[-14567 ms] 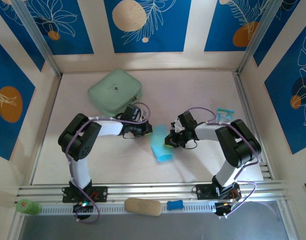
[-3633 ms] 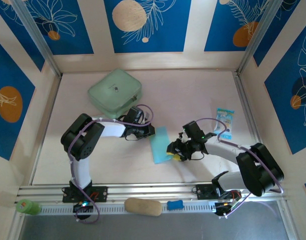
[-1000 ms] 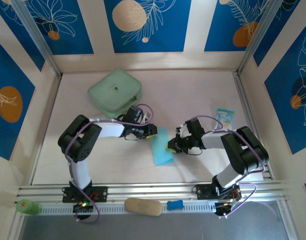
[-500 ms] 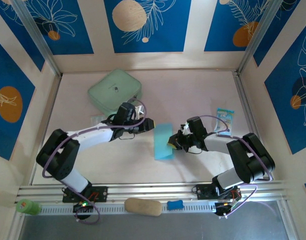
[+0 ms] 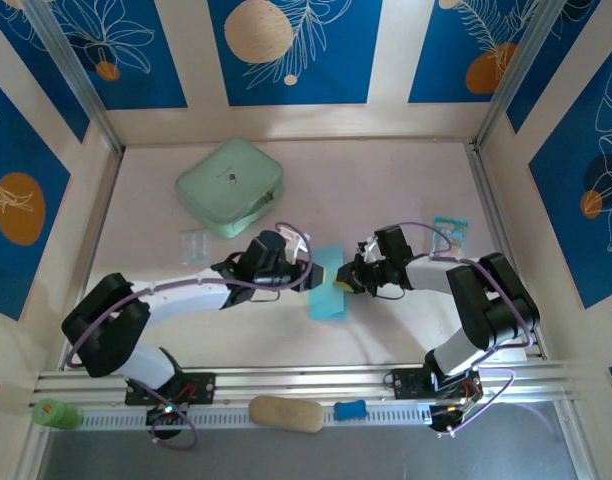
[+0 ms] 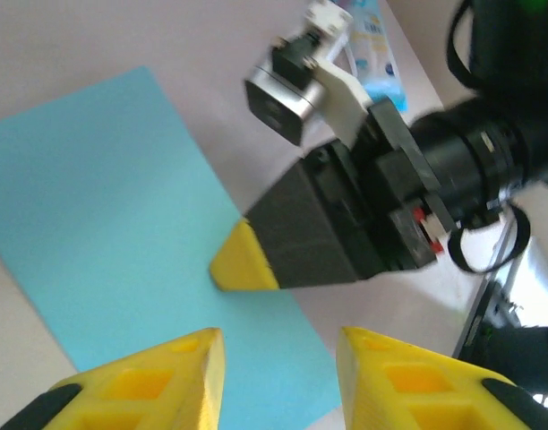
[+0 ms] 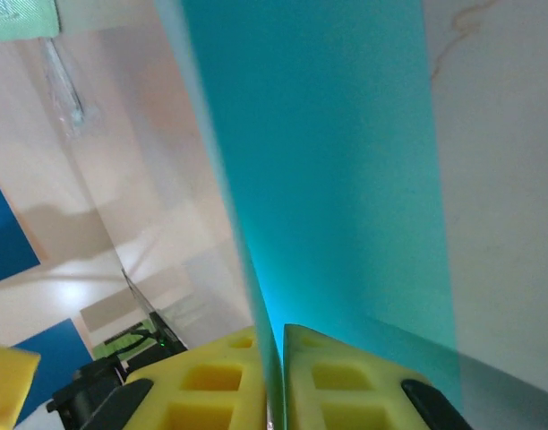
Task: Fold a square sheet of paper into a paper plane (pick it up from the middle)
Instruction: Fold the triangle a second time at the center of the table.
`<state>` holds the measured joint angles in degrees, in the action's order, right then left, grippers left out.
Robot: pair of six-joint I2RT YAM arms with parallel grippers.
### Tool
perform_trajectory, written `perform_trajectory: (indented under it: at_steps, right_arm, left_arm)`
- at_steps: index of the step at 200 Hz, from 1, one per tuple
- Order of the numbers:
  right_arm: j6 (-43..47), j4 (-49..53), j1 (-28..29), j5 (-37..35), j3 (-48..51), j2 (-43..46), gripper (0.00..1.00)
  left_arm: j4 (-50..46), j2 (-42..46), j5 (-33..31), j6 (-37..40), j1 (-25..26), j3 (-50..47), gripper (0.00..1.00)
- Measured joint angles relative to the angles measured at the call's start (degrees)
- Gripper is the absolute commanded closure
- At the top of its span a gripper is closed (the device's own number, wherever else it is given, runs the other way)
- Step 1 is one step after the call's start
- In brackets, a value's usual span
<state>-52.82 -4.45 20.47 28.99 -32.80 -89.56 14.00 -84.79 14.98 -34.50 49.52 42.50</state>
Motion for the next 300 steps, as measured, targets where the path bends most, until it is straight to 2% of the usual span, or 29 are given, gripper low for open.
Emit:
perform_trajectory:
  at_steps: [59, 98, 144, 186, 216, 234, 289, 300]
  right_arm:
    - [0.79, 2.03, -0.26, 0.22, -0.9, -0.04, 0.94]
    - [0.94, 2.8, -0.26, 0.22, -1.29, -0.92, 0.94]
    - [0.96, 3.54, -0.26, 0.2, -1.29, -1.11, 0.94]
    - [0.96, 3.69, -0.26, 0.2, -1.29, -1.09, 0.94]
    - [0.96, 3.74, -0.26, 0.2, -1.29, -1.09, 0.94]
    - [0.96, 3.85, -0.26, 0.2, -1.29, -1.09, 0.93]
    - [0.98, 4.22, -0.37, 0.17, -1.27, -0.28, 0.88]
    - [1.03, 4.37, -0.42, 0.15, -1.27, 0.59, 0.87]
  left_arm:
    - [-3.69, -0.15, -14.8, 13.88, 15.26, 0.11, 0.49]
    - [-9.25, -5.18, -25.29, 21.77, 23.56, 5.33, 0.44]
    - [-17.2, -12.11, -37.35, 25.44, 27.89, 12.94, 0.4]
    - [-21.44, -13.55, -43.78, 25.68, 28.24, 14.29, 0.39]
    - [-23.15, -15.02, -44.24, 25.94, 28.24, 15.8, 0.46]
    - [-23.69, -15.34, -44.26, 26.32, 28.24, 16.39, 0.55]
    - [-25.31, -16.0, -45.18, 26.12, 28.24, 17.49, 0.99]
    - [-25.79, -16.02, -45.16, 26.25, 28.24, 17.53, 1.0]
